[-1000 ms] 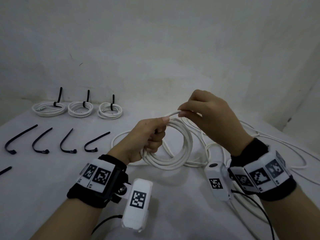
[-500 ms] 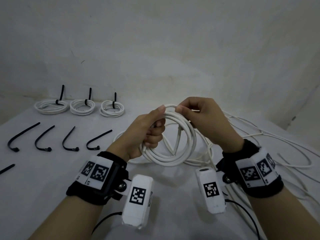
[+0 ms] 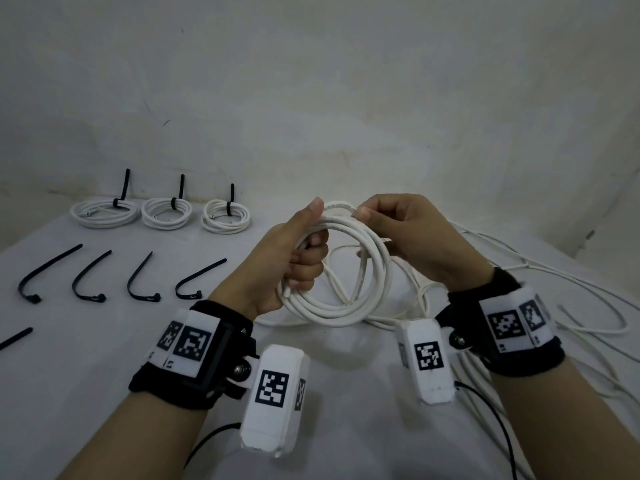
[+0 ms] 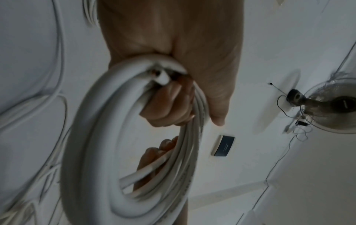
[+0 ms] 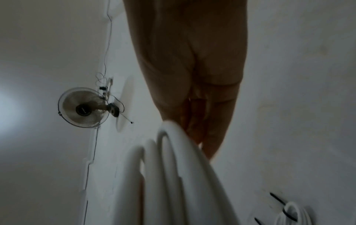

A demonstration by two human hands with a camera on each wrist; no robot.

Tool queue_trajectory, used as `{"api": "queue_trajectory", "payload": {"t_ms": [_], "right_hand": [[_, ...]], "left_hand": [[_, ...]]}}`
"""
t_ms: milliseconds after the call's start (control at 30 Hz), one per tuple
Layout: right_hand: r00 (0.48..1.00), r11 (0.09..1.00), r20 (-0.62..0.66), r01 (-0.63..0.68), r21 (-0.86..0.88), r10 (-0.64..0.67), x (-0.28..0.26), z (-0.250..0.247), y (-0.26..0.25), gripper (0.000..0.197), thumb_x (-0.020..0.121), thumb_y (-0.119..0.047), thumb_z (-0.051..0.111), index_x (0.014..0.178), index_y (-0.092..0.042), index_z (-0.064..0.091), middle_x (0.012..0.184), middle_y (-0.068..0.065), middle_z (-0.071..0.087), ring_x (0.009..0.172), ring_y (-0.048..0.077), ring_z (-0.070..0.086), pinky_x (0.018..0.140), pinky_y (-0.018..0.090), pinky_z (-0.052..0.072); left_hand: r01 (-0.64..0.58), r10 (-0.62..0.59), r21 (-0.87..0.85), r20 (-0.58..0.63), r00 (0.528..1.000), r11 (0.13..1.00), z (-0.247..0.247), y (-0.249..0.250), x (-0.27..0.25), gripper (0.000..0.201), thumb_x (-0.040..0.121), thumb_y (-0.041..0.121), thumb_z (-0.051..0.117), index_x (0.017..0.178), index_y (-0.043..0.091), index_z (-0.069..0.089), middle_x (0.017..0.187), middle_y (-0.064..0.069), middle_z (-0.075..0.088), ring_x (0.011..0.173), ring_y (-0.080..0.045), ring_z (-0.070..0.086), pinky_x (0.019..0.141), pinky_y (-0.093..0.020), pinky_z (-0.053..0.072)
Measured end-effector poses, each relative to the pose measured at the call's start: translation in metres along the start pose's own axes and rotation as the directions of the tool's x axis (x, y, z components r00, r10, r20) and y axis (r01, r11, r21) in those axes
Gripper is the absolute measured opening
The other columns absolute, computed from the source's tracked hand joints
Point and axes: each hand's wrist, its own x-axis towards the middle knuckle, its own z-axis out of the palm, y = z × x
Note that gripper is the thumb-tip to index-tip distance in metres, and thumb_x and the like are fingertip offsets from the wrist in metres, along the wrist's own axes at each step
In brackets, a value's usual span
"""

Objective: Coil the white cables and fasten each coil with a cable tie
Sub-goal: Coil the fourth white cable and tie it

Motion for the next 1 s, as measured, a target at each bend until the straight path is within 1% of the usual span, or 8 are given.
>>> {"api": "queue_trajectory", "payload": {"t_ms": [133, 267, 500, 633, 733, 833, 933, 1000], "right_hand": [[0.978, 0.992, 0.165, -0.119, -0.051, 0.126, -0.009, -0.013, -0.002, 0.021, 0.094, -0.022, 0.05, 0.086, -0.01, 0.066, 0.077, 0.007, 0.068, 0.071, 0.018, 0.065, 0.061, 0.026, 0.054], [0.957, 0.987, 0.264, -0.145, 0.071, 0.122, -0.017, -0.018, 0.003, 0.014, 0.092, 0.0, 0.05, 0.094, -0.007, 0.063, 0.083, 0.007, 0.07, 0.072, 0.013, 0.067, 0.059, 0.021, 0.053], [0.981, 0.968, 0.168, -0.131, 0.216, 0.095, -0.013, -0.007, 0.015, 0.022, 0.092, 0.008, 0.041, 0.087, 0.0, 0.06, 0.065, 0.005, 0.067, 0.055, 0.012, 0.063, 0.055, 0.021, 0.053], [0.976, 0.919, 0.202, -0.151, 0.364, 0.08, -0.015, -0.005, 0.017, 0.023, 0.089, -0.003, 0.054, 0.104, -0.016, 0.064, 0.073, 0.019, 0.054, 0.063, 0.022, 0.055, 0.057, 0.025, 0.053], [0.971, 0.958, 0.238, -0.085, 0.274, 0.018, -0.015, -0.005, 0.018, 0.046, 0.094, 0.0, 0.047, 0.124, -0.033, 0.058, 0.083, 0.02, 0.046, 0.073, 0.025, 0.052, 0.075, 0.04, 0.056], [0.989, 0.984, 0.146, -0.032, 0.178, 0.006, -0.014, -0.003, 0.011, 0.041, 0.095, -0.003, 0.04, 0.12, -0.027, 0.062, 0.083, 0.012, 0.06, 0.074, 0.017, 0.063, 0.07, 0.035, 0.056], [0.996, 0.997, 0.04, 0.076, -0.008, -0.075, -0.014, 0.006, 0.009, 0.025, 0.094, -0.027, 0.055, 0.117, -0.025, 0.063, 0.084, 0.001, 0.064, 0.077, 0.025, 0.065, 0.069, 0.039, 0.058], [0.976, 0.959, -0.077, 0.185, -0.213, -0.205, -0.012, 0.017, 0.012, 0.029, 0.084, -0.03, 0.069, 0.112, -0.025, 0.062, 0.079, -0.003, 0.062, 0.072, 0.027, 0.066, 0.067, 0.046, 0.058]], "left_hand": [[-0.006, 0.006, 0.019, -0.017, 1.0, 1.0, 0.002, 0.0, 0.001, 0.042, 0.074, 0.055, 0.047, 0.062, 0.017, 0.032, 0.043, 0.011, 0.021, 0.032, 0.0, 0.017, 0.031, -0.012, 0.019], [-0.005, 0.005, 0.021, -0.009, 1.0, 1.0, 0.003, 0.0, 0.001, 0.042, 0.075, 0.055, 0.047, 0.061, 0.018, 0.034, 0.044, 0.011, 0.022, 0.032, 0.0, 0.017, 0.031, -0.011, 0.019], [0.023, -0.023, 0.017, 0.0, 1.0, 1.0, 0.002, -0.002, 0.003, 0.044, 0.075, 0.056, 0.05, 0.061, 0.017, 0.035, 0.044, 0.01, 0.022, 0.032, -0.001, 0.018, 0.031, -0.012, 0.019], [-0.003, 0.005, 0.042, -0.06, 0.998, 0.999, 0.002, -0.001, 0.004, 0.043, 0.074, 0.055, 0.049, 0.062, 0.017, 0.034, 0.044, 0.01, 0.022, 0.032, -0.001, 0.018, 0.031, -0.012, 0.02], [-0.018, 0.024, 0.056, -0.122, 0.992, 0.998, 0.003, -0.001, 0.004, 0.042, 0.072, 0.054, 0.051, 0.062, 0.017, 0.034, 0.044, 0.009, 0.023, 0.033, -0.003, 0.018, 0.031, -0.013, 0.019], [-0.043, 0.053, 0.054, -0.191, 0.98, 0.998, 0.002, -0.002, 0.006, 0.041, 0.078, 0.051, 0.051, 0.061, 0.017, 0.034, 0.044, 0.009, 0.022, 0.033, -0.003, 0.017, 0.033, -0.012, 0.017], [-0.075, 0.087, 0.06, -0.25, 0.964, 0.995, 0.002, -0.004, 0.008, 0.041, 0.073, 0.051, 0.056, 0.061, 0.017, 0.037, 0.044, 0.009, 0.022, 0.033, -0.004, 0.017, 0.034, -0.013, 0.017], [-0.084, 0.09, 0.035, -0.262, 0.961, 0.996, 0.0, -0.005, 0.008, 0.043, 0.068, 0.054, 0.057, 0.061, 0.017, 0.037, 0.043, 0.009, 0.023, 0.032, -0.004, 0.018, 0.033, -0.013, 0.018]]}}
